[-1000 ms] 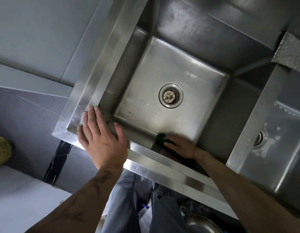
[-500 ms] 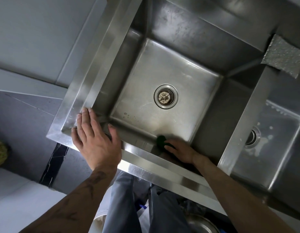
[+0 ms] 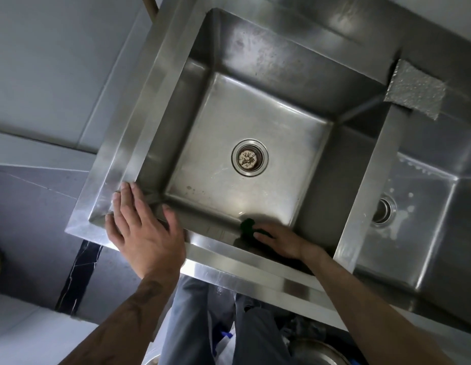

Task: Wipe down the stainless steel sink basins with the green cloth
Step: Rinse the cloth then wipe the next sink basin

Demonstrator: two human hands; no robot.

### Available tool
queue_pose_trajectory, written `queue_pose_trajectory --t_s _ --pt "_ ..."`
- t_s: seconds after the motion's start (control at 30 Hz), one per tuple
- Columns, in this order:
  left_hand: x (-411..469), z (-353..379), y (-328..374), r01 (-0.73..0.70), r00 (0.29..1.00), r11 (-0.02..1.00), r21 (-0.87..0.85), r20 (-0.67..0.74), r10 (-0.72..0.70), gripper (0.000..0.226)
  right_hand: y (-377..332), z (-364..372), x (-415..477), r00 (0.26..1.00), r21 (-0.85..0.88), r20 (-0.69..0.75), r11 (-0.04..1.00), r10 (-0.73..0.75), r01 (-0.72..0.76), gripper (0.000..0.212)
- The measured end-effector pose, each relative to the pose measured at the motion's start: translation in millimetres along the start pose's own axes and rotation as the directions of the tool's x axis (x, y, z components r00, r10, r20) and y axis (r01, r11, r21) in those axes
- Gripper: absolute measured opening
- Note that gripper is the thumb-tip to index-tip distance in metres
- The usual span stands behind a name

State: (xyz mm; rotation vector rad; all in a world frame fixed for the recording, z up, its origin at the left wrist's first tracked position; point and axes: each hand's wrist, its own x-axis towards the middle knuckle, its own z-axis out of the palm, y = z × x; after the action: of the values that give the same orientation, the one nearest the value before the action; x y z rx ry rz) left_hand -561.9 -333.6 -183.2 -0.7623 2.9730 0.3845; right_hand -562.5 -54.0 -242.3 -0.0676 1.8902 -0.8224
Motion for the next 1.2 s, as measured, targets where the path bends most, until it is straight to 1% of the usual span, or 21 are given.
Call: queue_pose_trajectory --t_s 0.1,0.2,0.3,0.33,0.4,0.47,0.5,0.53,0.57,0.6,0.63,0.7,0.73,0.77,0.87,0.93,0.97,1.0,1.07,1.13,1.2 --pt "-2.5 -1.5 -0.8 -0.039 0.999 0.999 0.033 0.03 0.038 0.07 -13.5 -4.0 -36.8 1.0 0.177 -0.017 0.984 0.019 -0.016 0.026" --pt "-3.5 -4.6 -0.9 -0.11 0.991 0.994 0.014 0.083 0.109 0.068 -29.5 -0.5 -57.4 0.991 0.325 -0.131 0.945 0.004 0.039 0.02" --pt "-21.3 -2.1 29.9 -0.328 0.91 0.935 -0.131 0.221 0.35 0.059 -38.1 5.2 -58.9 0.945 0.46 -0.325 0.878 0.031 0.129 0.017" --pt "-29.9 -0.9 48.3 -0.338 0.873 0.918 -0.206 0.295 0.387 0.059 -41.3 5.9 -57.9 0.924 0.517 -0.376 0.842 0.064 0.152 0.018" --pt "-46.4 0.4 88.2 -0.227 0.781 0.894 -0.387 0.477 0.404 0.062 -47.0 7.6 -56.6 0.871 0.615 -0.474 0.757 0.13 0.222 0.02" --pt "-55.3 4.9 121.5 0.021 0.673 0.861 -0.509 0.643 0.364 0.059 -52.2 6.2 -57.8 0.775 0.605 -0.592 0.757 0.221 0.247 0.022" --pt "-57.7 8.1 133.9 0.155 0.619 0.833 -0.531 0.709 0.337 0.052 -55.2 5.1 -59.2 0.74 0.62 -0.616 0.745 0.269 0.245 0.022" --pt "-59.1 13.4 142.9 0.229 0.585 0.81 -0.54 0.742 0.329 0.042 -56.7 3.5 -60.5 0.726 0.664 -0.611 0.703 0.314 0.255 0.023" --pt "-58.5 20.5 149.0 0.253 0.572 0.802 -0.541 0.752 0.327 0.034 -57.0 1.7 -62.6 0.726 0.718 -0.59 0.642 0.354 0.27 0.025" --pt "-56.4 27.1 153.4 0.266 0.566 0.799 -0.54 0.758 0.324 0.03 -53.9 1.9 -64.9 0.727 0.754 -0.574 0.591 0.376 0.289 0.028" --pt "-54.1 34.2 156.3 0.28 0.556 0.8 -0.53 0.769 0.315 0.033 -51.0 2.1 -69.6 0.721 0.758 -0.579 0.577 0.381 0.303 0.031" --pt "-51.2 47.9 160.3 0.317 0.519 0.801 -0.509 0.799 0.302 0.043 -43.9 3.2 -83.4 0.664 0.684 -0.647 0.671 0.376 0.286 0.034" --pt "-50.3 53.4 163.3 0.333 0.495 0.8 -0.498 0.815 0.301 0.044 -39.8 4.8 -91.2 0.605 0.615 -0.709 0.737 0.361 0.281 0.033" --pt "-50.6 60.7 167.4 0.327 0.478 0.814 -0.481 0.827 0.296 0.044 -35.6 5.6 -99.5 0.533 0.542 -0.775 0.79 0.34 0.285 0.031" --pt "-58.8 94.3 182.2 0.208 0.486 0.871 -0.444 0.82 0.302 0.047 -11.3 7.1 -113.6 0.254 0.326 -0.93 0.915 0.266 0.238 0.03" --pt "-70.0 120.7 190.5 0.116 0.487 0.906 -0.408 0.818 0.306 0.051 11.1 5.8 -111.0 0.132 0.269 -0.959 0.953 0.252 0.138 0.036" --pt "-76.8 133.3 193.1 0.064 0.49 0.923 -0.378 0.818 0.301 0.054 20.5 4.0 -108.2 0.116 0.267 -0.96 0.957 0.255 0.113 0.039" --pt "-84.0 146.3 194.1 0.008 0.485 0.938 -0.348 0.821 0.3 0.057 28.5 2.2 -104.7 0.131 0.285 -0.954 0.953 0.271 0.103 0.043" --pt "-95.6 164.8 195.1 -0.055 0.453 0.963 -0.265 0.853 0.261 0.062 37.0 -2.4 -98.3 0.195 0.303 -0.938 0.951 0.286 0.065 0.05" --pt "-102.6 179.6 192.5 -0.018 0.429 0.976 -0.216 0.88 0.203 0.069 41.1 -6.5 -94.1 0.23 0.285 -0.934 0.958 0.275 0.012 0.053" --pt "-103.7 184.8 191.2 0.033 0.416 0.979 -0.201 0.894 0.169 0.062 40.9 -8.0 -91.9 0.231 0.268 -0.936 0.963 0.266 -0.024 0.052"
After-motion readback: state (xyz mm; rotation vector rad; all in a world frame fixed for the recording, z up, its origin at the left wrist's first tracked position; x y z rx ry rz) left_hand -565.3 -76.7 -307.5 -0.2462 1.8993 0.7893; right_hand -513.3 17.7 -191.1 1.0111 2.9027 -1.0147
